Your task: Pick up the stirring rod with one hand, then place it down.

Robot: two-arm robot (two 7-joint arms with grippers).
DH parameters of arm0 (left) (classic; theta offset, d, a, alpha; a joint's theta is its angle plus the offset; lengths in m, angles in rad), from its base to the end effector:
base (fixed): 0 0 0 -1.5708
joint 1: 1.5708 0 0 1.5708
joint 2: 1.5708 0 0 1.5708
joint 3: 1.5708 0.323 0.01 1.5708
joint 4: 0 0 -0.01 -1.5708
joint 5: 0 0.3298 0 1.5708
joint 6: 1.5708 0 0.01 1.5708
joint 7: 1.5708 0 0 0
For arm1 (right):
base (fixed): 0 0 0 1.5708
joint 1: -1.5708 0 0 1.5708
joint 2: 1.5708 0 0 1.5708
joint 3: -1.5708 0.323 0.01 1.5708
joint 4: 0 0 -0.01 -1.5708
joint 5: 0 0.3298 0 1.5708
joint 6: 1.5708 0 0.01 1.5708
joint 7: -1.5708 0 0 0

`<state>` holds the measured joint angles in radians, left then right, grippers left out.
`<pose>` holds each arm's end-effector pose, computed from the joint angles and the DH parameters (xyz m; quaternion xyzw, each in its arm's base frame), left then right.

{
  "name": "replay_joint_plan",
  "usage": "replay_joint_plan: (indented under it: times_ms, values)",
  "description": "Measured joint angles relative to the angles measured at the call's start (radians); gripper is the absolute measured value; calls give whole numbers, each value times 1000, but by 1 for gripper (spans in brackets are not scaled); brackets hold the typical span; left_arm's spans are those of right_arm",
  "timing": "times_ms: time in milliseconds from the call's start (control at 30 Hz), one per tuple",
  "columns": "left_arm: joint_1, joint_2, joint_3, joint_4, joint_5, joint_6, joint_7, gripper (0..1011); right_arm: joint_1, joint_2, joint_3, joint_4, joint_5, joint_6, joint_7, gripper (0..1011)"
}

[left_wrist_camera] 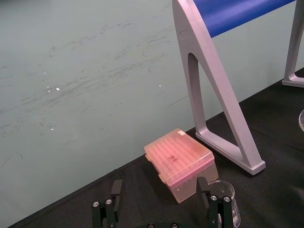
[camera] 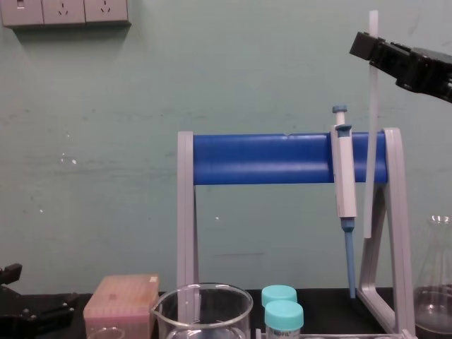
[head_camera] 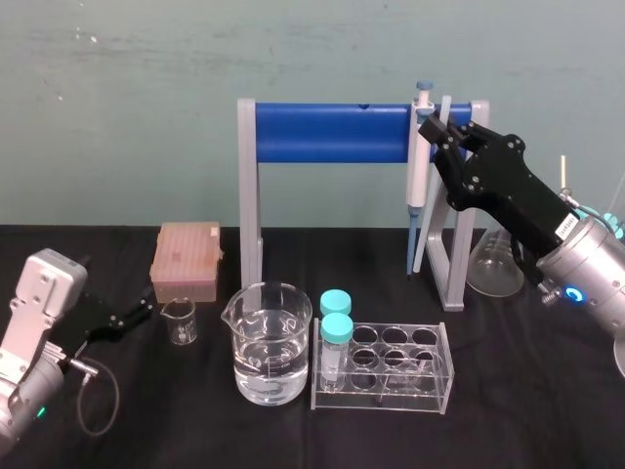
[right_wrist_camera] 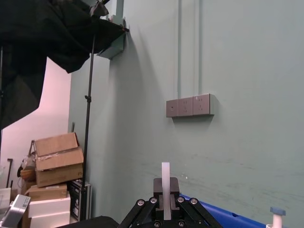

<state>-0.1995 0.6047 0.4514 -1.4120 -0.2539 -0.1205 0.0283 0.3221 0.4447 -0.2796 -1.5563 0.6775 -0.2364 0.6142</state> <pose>0.3833 0.0959 -0.3329 0.1415 -0.1325 0.5799 0.7913 0.4279 -0.0588 -0.2201 0.1861 -0.1221 -0.3398 0.9138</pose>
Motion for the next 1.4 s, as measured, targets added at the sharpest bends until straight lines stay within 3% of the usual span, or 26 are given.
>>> replay_joint_plan:
  times_ms: [600, 1100, 1400]
  values:
    - [0, 0, 0, 0, 0, 0, 0, 1000, 3, 7, -31, 57, 44, 3, 78, 73]
    - [0, 0, 0, 0, 0, 0, 0, 1000, 24, -4, -81, 188, 93, 7, 169, 73]
    - [0, 0, 0, 0, 0, 0, 0, 1000, 33, -5, -112, 237, 74, 1, 182, 73]
